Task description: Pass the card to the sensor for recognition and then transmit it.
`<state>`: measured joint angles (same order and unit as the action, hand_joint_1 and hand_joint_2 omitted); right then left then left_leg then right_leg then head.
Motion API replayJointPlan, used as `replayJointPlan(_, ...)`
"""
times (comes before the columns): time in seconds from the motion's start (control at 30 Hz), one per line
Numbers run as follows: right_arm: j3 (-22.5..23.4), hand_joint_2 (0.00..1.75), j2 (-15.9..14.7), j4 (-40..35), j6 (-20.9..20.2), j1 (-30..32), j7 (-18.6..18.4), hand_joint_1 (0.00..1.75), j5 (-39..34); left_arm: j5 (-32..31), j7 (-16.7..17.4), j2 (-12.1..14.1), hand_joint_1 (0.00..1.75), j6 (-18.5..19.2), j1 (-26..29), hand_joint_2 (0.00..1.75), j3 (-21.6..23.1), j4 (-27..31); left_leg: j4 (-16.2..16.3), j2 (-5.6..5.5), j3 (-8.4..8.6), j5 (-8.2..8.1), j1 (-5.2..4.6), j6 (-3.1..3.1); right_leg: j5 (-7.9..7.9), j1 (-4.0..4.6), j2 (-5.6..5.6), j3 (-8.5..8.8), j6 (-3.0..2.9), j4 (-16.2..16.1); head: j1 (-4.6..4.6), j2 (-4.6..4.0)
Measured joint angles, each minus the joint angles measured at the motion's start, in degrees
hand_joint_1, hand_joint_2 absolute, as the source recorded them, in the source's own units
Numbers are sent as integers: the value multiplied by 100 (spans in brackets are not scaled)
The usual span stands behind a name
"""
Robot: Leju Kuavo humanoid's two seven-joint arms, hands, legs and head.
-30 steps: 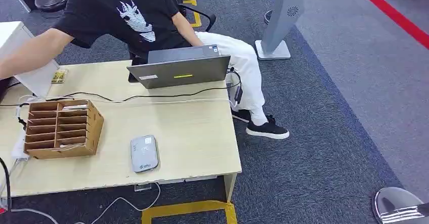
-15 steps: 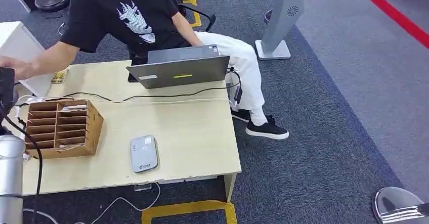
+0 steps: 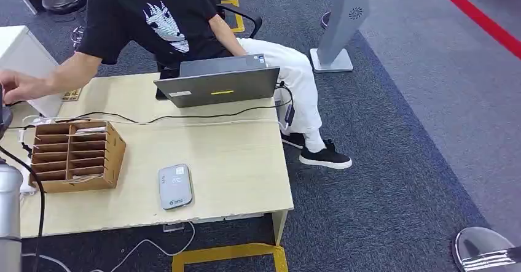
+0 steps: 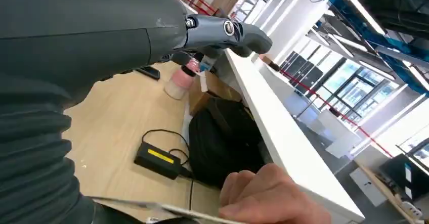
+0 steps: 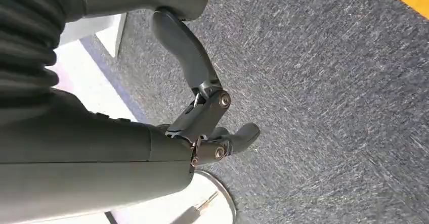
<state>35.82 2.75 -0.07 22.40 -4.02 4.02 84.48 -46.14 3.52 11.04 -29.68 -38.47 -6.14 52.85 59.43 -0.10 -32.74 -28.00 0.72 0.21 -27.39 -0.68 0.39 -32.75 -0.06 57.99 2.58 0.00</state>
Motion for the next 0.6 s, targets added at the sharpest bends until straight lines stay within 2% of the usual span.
replayJointPlan(0.6,15,175,13,0,-50,-35,-17,0,140,144,44,223,175,-330,71,175,-195,-46,-1,0,-7,0,1,0,0,0,-1,-7,0,1,-2,0)
